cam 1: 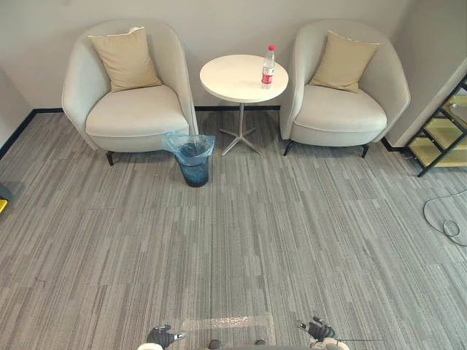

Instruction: Gather rubbish on tea table into small bin, then transfer packed bag to large trash can.

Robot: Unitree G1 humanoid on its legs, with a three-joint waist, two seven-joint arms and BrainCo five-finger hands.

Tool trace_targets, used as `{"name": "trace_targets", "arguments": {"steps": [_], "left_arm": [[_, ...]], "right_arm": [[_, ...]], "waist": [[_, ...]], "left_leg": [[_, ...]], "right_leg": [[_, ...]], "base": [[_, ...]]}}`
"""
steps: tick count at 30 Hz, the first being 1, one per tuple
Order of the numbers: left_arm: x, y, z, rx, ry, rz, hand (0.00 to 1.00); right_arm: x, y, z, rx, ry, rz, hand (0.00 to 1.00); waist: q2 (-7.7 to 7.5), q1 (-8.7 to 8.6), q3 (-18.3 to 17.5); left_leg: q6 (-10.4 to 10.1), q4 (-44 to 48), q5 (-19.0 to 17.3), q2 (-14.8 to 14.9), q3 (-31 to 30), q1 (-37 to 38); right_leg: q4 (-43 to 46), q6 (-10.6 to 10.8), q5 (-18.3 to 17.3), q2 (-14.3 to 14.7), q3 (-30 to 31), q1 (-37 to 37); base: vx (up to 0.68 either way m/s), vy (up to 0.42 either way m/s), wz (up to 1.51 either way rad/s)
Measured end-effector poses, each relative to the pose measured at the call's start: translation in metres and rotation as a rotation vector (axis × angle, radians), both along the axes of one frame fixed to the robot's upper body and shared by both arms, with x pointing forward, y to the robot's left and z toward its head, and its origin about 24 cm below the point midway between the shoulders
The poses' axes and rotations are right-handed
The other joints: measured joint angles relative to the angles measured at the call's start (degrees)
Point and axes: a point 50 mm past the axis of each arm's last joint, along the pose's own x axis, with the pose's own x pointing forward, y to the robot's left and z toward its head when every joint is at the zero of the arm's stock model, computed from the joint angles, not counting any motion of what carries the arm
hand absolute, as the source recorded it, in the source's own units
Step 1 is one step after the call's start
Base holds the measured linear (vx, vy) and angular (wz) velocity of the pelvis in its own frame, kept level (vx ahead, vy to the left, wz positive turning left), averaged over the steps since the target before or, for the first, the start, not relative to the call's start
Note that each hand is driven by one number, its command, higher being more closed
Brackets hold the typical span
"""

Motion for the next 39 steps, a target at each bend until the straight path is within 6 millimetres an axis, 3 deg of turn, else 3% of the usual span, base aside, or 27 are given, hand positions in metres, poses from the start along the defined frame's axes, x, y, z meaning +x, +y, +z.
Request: {"name": "trace_targets", "arguments": {"steps": [28,31,33,35,36,37,38,39], "left_arm": [[0.001,0.0,0.0,0.004,0.005,-0.021,0.0],[0.006,0.002,0.002,0.008,-0.012,-0.022,0.0],[0.009,0.0,0.002,-0.001,-0.022,-0.011,0.0],[0.017,0.004,0.006,-0.007,-0.072,0.05,0.0],[0.018,0.004,0.007,-0.008,-0.077,0.057,0.0],[0.019,0.003,0.008,-0.016,-0.092,0.084,0.0],[0.018,0.003,0.008,-0.025,-0.1,0.115,0.0],[0.017,0.002,0.008,-0.03,-0.105,0.135,0.0]], "right_arm": [[0.001,0.001,0.0,0.007,-0.003,0.003,0.0],[0.003,0.001,0.001,0.012,-0.022,-0.016,0.0],[0.003,-0.003,0.002,0.009,-0.035,-0.032,0.0],[0.005,-0.003,0.003,0.008,-0.051,-0.047,0.0],[0.005,-0.003,0.004,0.008,-0.054,-0.048,0.0],[0.006,-0.004,0.005,0.005,-0.066,-0.057,0.0],[0.01,-0.005,0.007,0.006,-0.09,-0.065,0.0],[0.01,-0.005,0.008,0.003,-0.096,-0.066,0.0]], "waist": [[0.08,-0.13,-0.31],[0.11,-0.11,0.98],[1.0,-0.11,1.52],[0.61,0.08,2.71],[0.62,0.15,2.93],[0.45,0.49,3.78],[1.11,0.48,4.03],[1.27,0.48,4.22]], "left_leg": [[-0.38,0.51,-0.35,0.24,0.56,-0.35],[-1.29,11.74,-6.65,1.18,1.6,-4.48],[-2.28,21.46,-11.76,3.36,2.1,-8.03],[-4.09,38.04,-12.52,6.17,5.07,-14.4],[-4.24,39.29,-12.39,6.36,5.21,-14.94],[-4.22,44.78,-11.99,7.38,6.11,-17.28],[-2.49,49.95,-13.59,9.16,7.57,-19.37],[-2.53,51.26,-14.75,10.02,8.01,-20.4]], "right_leg": [[-0.48,0.25,0.36,0.2,0.33,-0.06],[3.86,-0.68,-2.22,0.38,0.76,-0.89],[6.07,-1.44,-4.64,1.64,1.15,-1.02],[8.71,-2.86,-6.97,2.19,1.63,-1.21],[9.01,-2.89,-7.14,2.19,1.69,-1.06],[10.54,-3.39,-8.24,1.99,2.06,-0.68],[11.7,-4.15,-9.26,1.9,2.27,-0.2],[12.22,-4.13,-9.95,1.58,2.4,0.25]], "base": [[0.0,0.0,-0.01],[-0.02,-0.046,-0.13],[-0.05,-0.062,-0.13],[-0.02,-0.05,-0.06],[0.05,-0.044,-0.07],[0.1,-0.001,-0.07],[0.13,0.024,-0.07],[0.17,0.067,-0.02]]}}
